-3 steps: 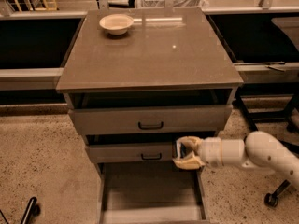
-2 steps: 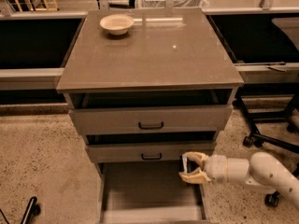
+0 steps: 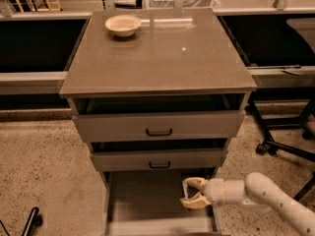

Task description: Place rxbar blueberry into bottom drawer

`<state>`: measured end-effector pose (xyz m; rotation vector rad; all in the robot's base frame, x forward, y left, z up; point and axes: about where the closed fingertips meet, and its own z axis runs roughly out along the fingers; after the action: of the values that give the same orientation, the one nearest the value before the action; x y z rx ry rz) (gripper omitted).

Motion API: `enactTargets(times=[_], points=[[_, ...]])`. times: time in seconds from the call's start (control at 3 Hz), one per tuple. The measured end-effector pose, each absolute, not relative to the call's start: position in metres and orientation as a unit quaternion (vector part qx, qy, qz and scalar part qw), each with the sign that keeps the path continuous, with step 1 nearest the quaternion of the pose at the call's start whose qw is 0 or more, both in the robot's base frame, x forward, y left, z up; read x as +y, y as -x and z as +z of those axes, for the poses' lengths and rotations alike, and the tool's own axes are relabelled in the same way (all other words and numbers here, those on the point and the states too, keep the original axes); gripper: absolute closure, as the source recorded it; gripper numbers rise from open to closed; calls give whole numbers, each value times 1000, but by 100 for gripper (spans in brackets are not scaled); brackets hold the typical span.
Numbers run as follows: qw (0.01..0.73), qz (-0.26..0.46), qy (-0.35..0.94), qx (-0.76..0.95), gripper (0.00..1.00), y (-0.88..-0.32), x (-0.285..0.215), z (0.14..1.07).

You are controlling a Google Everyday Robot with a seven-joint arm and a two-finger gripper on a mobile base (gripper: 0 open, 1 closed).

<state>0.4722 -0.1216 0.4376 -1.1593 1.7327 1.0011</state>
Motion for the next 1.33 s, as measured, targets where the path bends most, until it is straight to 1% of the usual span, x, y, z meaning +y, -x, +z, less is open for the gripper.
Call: enactTargets(times=[0.33,0.67,1.0,1.33], points=[[380,383,451,711,100,-461,-81,396],[394,354,437,727,100,-477,-86,389],[395,353,438,726,100,-477,-86,389],[420,322,462,712,100,-487,-84,363]])
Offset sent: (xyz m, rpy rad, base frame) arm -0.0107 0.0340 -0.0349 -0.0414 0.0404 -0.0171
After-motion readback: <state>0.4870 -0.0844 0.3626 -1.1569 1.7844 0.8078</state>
